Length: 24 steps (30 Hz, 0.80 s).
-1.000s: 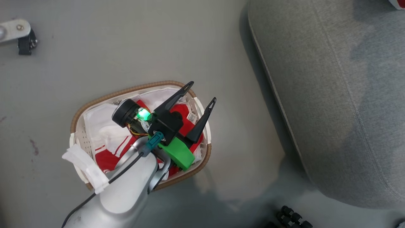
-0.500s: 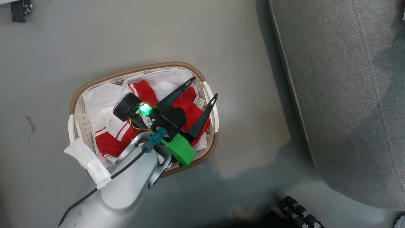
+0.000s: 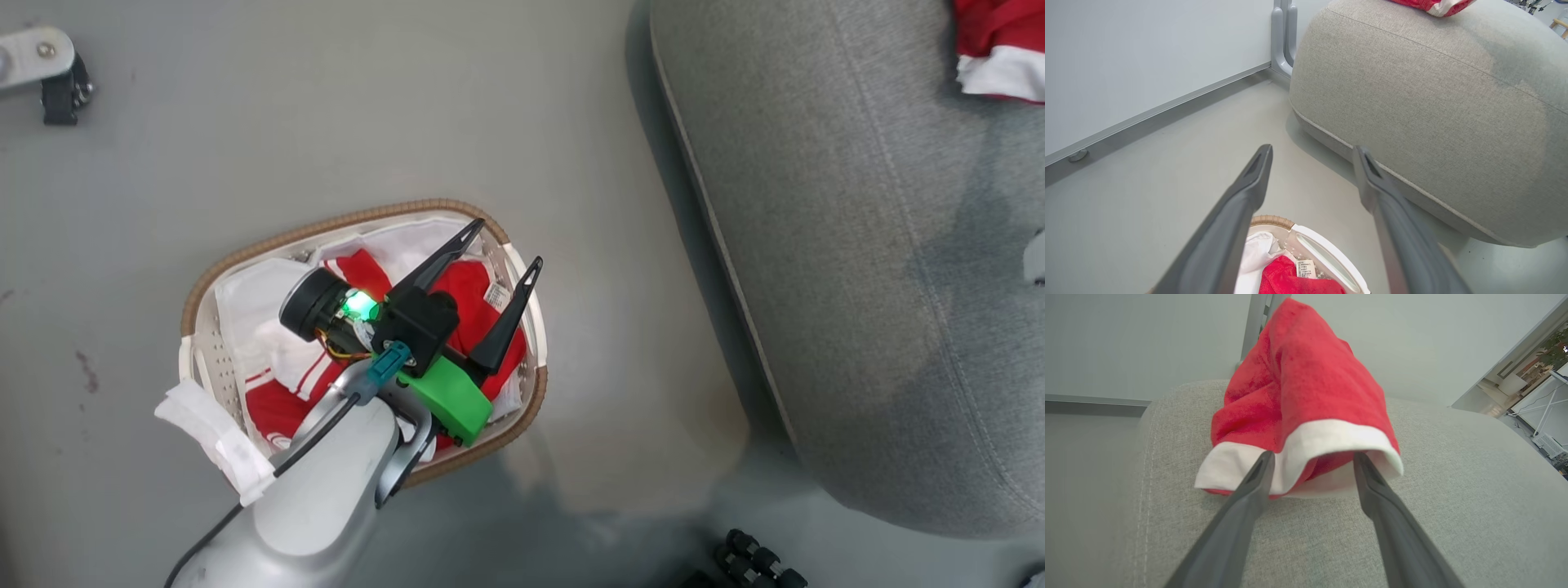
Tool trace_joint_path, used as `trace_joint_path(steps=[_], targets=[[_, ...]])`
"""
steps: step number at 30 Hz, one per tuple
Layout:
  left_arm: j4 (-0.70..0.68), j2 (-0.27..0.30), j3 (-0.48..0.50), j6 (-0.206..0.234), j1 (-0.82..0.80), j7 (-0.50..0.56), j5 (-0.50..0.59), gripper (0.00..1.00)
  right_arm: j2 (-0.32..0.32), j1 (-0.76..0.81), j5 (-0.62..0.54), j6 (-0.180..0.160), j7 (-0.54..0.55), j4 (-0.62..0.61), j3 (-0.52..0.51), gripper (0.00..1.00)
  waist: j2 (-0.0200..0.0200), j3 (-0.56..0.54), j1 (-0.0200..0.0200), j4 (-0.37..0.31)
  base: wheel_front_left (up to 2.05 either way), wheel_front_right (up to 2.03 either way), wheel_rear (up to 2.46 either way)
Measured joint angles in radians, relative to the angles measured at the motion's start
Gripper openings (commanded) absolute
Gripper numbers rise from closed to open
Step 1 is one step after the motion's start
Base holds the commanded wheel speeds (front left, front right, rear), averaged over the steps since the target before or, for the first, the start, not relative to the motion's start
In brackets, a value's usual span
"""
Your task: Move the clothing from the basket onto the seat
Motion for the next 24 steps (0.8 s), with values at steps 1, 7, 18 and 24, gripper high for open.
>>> trace_joint_path(steps=[1, 7, 18, 24], targets=[[-0.002, -0.003, 0.006, 0.0, 0.006, 0.0, -0.006, 1.0, 0.003, 0.017, -0.001, 0.0, 0.0, -0.007, -0.002, 1.0, 0.0, -0.008, 0.0, -0.001, 0.0, 0.0, 0.0], [-0.012, -0.025, 0.047, 0.0, 0.051, 0.0, -0.022, 1.0, 0.016, 0.121, -0.008, 0.0, 0.0, -0.033, -0.021, 1.0, 0.0, -0.081, -0.0001, -0.001, 0.0, 0.0, 0.0], [-0.038, -0.076, 0.168, 0.0, 0.151, 0.0, -0.049, 1.0, -0.054, 0.163, -0.018, 0.0, 0.0, -0.061, 0.011, 1.0, 0.0, -0.247, -0.0001, 0.029, 0.0, 0.0, 0.0], [-0.048, -0.101, 0.252, -0.001, 0.227, 0.0, -0.056, 1.0, -0.056, 0.154, -0.016, 0.0, 0.0, -0.037, 0.098, 1.0, 0.0, -0.344, -0.0001, 0.068, 0.0, 0.0, 0.0]])
